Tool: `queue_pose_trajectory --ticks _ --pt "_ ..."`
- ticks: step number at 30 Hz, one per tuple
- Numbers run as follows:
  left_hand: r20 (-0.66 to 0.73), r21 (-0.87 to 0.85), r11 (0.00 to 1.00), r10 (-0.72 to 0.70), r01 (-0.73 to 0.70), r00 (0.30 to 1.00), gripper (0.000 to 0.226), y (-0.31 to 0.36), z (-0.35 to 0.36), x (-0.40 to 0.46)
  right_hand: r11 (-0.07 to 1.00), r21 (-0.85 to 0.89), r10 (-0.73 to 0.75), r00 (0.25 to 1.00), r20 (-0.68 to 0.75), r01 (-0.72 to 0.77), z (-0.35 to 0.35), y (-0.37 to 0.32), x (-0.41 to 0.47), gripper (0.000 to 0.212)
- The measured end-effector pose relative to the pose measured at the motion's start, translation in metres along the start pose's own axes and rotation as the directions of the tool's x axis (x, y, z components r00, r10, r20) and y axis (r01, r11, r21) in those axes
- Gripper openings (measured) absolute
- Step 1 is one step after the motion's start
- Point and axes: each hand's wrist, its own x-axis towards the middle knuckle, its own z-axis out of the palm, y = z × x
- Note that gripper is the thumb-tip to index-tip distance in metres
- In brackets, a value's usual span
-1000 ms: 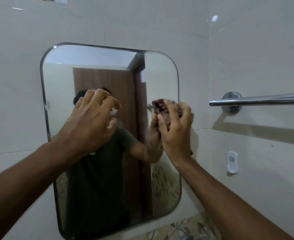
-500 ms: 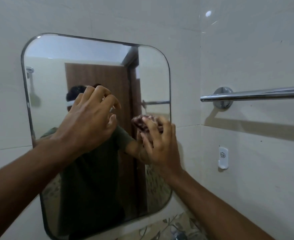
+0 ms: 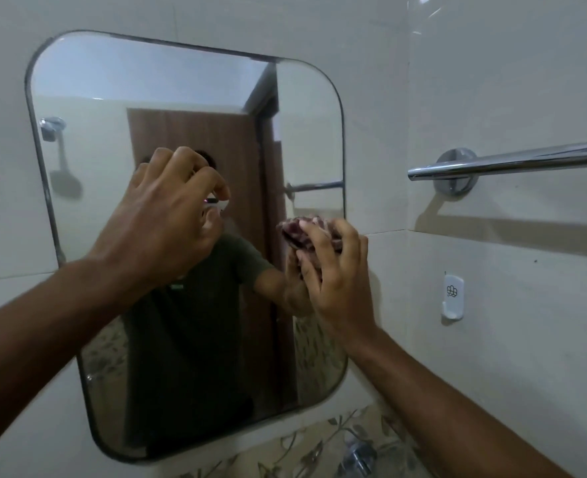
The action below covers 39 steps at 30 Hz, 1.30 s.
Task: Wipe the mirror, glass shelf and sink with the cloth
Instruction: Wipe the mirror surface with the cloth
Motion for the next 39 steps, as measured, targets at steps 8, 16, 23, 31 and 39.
queue_pose_trajectory --ticks 8,16,23,31,39 --pt "0.023 0.022 1.0 0.016 -0.016 1.0 0.03 0.0 -0.002 -0.001 0.999 0.03 0.027 0.997 -0.074 -0.025 0.002 -0.003 0.083 0.045" --pt "0.023 0.017 1.0 0.021 -0.021 1.0 0.031 0.0 -0.001 -0.003 0.998 0.027 0.059 0.995 -0.075 -0.057 0.002 -0.001 0.059 0.045" --pt "0.048 0.013 0.997 0.073 -0.073 0.996 0.032 0.012 0.011 -0.001 0.999 0.023 0.024 1.0 -0.005 -0.024 0.001 0.002 -0.014 0.045" --pt "0.036 -0.004 0.994 0.105 -0.105 0.994 0.031 0.03 0.017 0.008 0.992 0.038 0.124 0.988 -0.087 -0.122 -0.005 0.014 0.065 0.043" --pt "0.031 0.01 0.991 0.134 -0.134 0.991 0.029 0.031 0.02 0.007 0.992 0.026 0.121 0.992 -0.025 -0.12 0.0 0.011 -0.039 0.046"
